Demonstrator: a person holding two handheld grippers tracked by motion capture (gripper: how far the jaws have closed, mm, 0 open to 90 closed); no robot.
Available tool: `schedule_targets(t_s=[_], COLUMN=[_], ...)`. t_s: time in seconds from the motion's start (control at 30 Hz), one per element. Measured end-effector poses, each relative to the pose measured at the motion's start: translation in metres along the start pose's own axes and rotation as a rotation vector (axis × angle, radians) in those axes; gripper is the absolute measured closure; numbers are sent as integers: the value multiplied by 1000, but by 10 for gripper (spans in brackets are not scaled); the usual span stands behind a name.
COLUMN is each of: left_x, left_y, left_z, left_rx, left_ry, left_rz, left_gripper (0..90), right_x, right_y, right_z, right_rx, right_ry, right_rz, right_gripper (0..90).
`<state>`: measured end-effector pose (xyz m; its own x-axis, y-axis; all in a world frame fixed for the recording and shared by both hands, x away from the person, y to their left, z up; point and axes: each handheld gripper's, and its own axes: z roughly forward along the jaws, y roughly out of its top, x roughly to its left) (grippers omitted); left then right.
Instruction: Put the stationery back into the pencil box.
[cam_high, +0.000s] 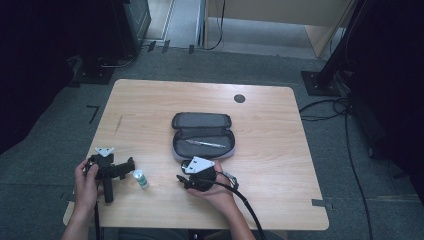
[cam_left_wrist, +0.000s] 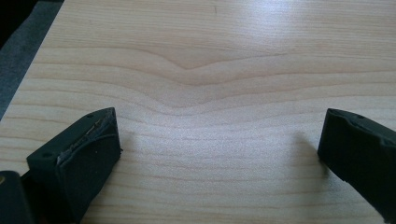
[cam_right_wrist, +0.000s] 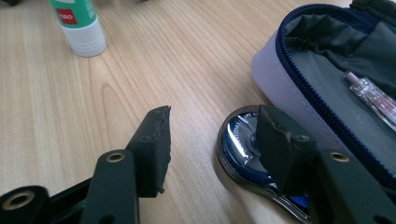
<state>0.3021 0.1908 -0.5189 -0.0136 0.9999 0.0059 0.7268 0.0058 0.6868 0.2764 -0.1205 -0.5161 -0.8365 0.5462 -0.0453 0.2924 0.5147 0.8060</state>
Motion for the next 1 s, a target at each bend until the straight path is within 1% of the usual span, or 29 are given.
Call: schedule_targets(t_s=[0.1,0.17,0.23,0.27,0.3,0.43,0.5,0.57,0.6,0.63,0.7,0.73,0.93,0.97,1.0], left_x=[0,0,0,0,0,0,0,0,0,0,0,0,0,0,0], left_y=[0,0,0,0,0,0,0,0,0,0,0,0,0,0,0], left_z=[0,0,0,0,0,0,0,0,0,0,0,0,0,0,0], left_rx=[0,0,0,1,0,1,1,1,1,3,3,3,2,2,2], left_ry=[0,0,0,0,0,0,0,0,-1,0,0,0,0,0,0], left_rz=[0,0,0,0,0,0,2,2,2,4,5,5,5,5,5], left_gripper=[0,0,0,0,0,0,0,0,0,0,0,0,0,0,0], right_x=[3,4,9,9,14,22,31,36,36,41,43,47,53,52,52], right_y=[-1,-2,-4,-4,-5,-6,-6,-6,-6,-6,-6,-6,-3,-1,-1], right_z=[-2,-3,-5,-5,-6,-8,-9,-9,-9,-9,-9,-9,-6,-5,-5], right_rx=[0,-5,-15,-15,-21,-21,-18,-17,-17,-23,-23,-25,-26,-20,-20], right_ry=[7,9,14,14,14,18,15,16,16,19,19,23,36,43,43], right_rz=[8,4,18,18,22,21,11,16,16,17,19,24,24,20,20], right_gripper=[478,478,479,479,479,479,478,477,477,477,477,477,463,433,433])
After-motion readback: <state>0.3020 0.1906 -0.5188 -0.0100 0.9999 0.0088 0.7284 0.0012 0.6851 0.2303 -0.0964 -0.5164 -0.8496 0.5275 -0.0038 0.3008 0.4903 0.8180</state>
